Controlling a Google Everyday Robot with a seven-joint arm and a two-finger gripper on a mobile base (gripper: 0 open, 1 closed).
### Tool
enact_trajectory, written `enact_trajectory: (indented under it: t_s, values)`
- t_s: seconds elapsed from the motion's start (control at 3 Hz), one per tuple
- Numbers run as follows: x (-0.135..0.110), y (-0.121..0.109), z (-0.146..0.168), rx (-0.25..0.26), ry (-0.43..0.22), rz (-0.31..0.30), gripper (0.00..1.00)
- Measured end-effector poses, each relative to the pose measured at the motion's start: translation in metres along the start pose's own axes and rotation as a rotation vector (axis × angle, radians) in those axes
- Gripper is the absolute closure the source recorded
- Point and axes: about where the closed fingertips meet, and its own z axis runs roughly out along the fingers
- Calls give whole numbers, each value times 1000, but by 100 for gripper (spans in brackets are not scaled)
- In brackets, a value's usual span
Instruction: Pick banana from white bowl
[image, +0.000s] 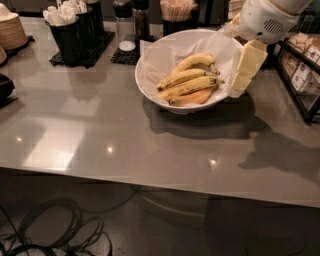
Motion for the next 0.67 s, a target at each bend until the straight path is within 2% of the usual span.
enact_trajectory:
  t_s: [0.33, 0.67]
  values:
    - [0, 0, 0, 0, 0, 0, 0]
    - [-1, -7, 16, -15, -17, 4, 0]
